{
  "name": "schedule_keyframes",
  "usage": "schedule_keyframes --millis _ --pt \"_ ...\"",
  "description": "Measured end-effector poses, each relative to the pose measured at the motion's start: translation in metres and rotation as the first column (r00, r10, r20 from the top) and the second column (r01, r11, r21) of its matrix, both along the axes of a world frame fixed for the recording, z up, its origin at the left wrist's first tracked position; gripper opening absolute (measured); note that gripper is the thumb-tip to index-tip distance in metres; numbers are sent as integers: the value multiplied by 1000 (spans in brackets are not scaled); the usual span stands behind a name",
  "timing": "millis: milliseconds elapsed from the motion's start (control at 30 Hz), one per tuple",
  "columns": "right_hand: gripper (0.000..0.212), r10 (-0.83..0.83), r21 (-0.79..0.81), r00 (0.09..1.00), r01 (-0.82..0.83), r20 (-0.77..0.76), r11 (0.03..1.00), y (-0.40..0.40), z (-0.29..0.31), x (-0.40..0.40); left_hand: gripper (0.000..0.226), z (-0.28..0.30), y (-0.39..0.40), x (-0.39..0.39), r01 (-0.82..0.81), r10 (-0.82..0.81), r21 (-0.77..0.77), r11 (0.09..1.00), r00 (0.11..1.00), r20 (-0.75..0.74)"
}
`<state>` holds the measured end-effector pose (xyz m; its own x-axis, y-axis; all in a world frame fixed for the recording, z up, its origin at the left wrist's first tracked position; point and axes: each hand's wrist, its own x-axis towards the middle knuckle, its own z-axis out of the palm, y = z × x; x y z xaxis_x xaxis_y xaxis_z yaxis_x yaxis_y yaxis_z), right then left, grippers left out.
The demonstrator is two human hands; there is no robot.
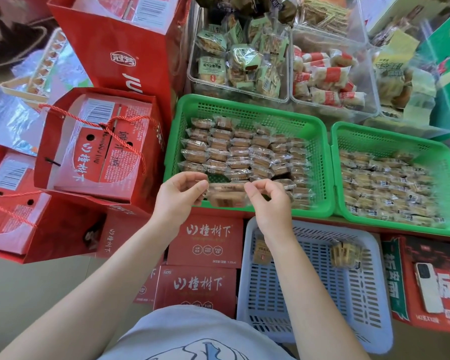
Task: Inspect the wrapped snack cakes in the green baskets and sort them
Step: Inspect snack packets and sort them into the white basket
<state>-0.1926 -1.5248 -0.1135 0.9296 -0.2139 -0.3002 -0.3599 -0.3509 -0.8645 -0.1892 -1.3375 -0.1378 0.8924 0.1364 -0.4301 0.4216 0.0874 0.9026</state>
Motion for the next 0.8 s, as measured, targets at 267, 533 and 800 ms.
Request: schedule_keyframes --millis 267,533,800 --pt "14 -153 81 986 158 -64 984 -5 -21 29 29 -27 5 17 193 -394 718 669 911 122" --pt "18 296 -358 953 -256 59 898 16 -57 63 81 -61 15 18 435 -667 892 123 702 -250" --pt "35 558 -665 821 -484 -119 569 36 -84 76 74 -70 12 25 415 -653 899 143 722 -229"
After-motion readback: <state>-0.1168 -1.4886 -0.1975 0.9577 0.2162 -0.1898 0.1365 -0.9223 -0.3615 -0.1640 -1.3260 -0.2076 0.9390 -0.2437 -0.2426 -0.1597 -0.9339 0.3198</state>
